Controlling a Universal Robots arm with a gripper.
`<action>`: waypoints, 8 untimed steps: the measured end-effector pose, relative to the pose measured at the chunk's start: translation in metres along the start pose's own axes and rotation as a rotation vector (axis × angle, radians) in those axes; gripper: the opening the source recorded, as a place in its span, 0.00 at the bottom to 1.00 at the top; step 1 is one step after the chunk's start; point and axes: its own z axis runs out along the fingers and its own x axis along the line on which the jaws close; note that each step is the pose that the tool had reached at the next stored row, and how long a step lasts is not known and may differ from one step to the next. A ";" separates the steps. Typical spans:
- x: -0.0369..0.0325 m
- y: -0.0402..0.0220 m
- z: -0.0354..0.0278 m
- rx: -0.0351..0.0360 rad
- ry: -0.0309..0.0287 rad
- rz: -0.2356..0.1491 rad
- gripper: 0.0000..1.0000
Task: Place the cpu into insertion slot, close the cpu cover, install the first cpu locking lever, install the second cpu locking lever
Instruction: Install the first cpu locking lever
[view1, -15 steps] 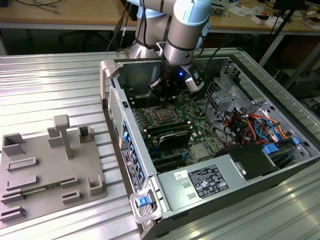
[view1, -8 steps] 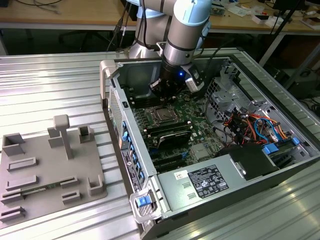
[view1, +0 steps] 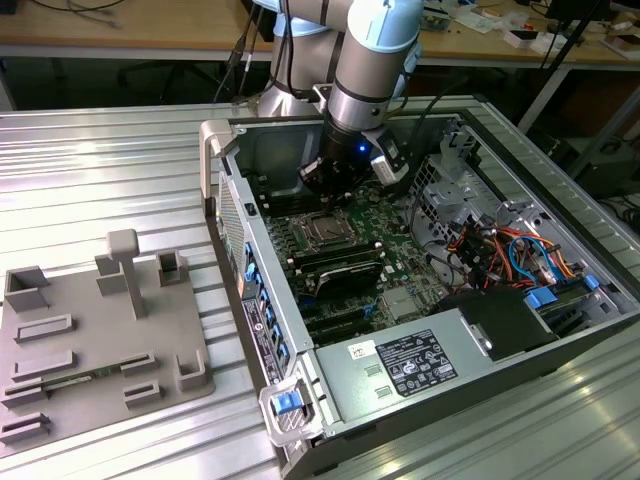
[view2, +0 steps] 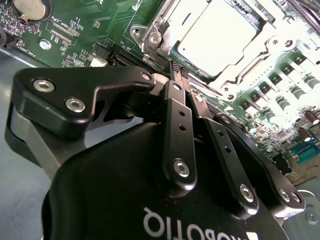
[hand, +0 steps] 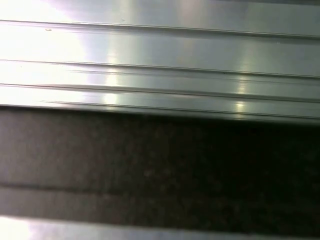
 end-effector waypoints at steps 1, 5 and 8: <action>0.0000 0.0000 -0.0001 0.0000 0.0000 0.000 0.11; 0.0000 0.0000 -0.0003 0.0018 0.0000 0.000 0.11; 0.0000 0.0002 -0.0002 0.0209 0.0013 0.000 0.11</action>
